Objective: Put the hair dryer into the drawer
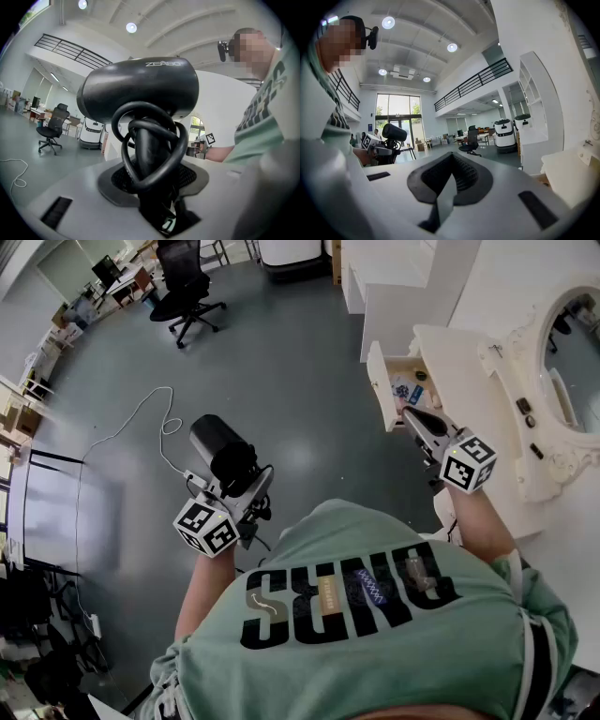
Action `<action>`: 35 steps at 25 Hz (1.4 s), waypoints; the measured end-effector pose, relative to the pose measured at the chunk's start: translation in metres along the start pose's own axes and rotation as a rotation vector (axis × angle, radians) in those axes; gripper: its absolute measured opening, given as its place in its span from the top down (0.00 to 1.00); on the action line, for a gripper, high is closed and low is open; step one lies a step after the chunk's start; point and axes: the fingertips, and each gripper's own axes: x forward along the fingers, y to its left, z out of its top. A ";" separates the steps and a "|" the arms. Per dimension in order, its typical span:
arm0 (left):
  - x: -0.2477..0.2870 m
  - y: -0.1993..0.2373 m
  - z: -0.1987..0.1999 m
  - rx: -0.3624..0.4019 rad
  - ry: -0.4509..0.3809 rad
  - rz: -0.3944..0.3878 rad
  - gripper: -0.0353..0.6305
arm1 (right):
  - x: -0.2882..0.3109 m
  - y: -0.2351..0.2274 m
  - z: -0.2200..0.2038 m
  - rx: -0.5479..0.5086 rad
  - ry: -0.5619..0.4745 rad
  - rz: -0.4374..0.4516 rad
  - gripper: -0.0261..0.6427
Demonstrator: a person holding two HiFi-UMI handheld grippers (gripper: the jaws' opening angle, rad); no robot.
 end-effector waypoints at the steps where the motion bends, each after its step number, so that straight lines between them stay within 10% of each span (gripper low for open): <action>1: 0.000 -0.001 0.001 -0.001 -0.001 -0.001 0.65 | -0.001 0.000 0.000 0.000 -0.001 0.000 0.97; 35: 0.139 -0.097 -0.007 -0.037 0.010 -0.009 0.65 | -0.095 -0.097 0.002 -0.022 -0.017 0.091 0.97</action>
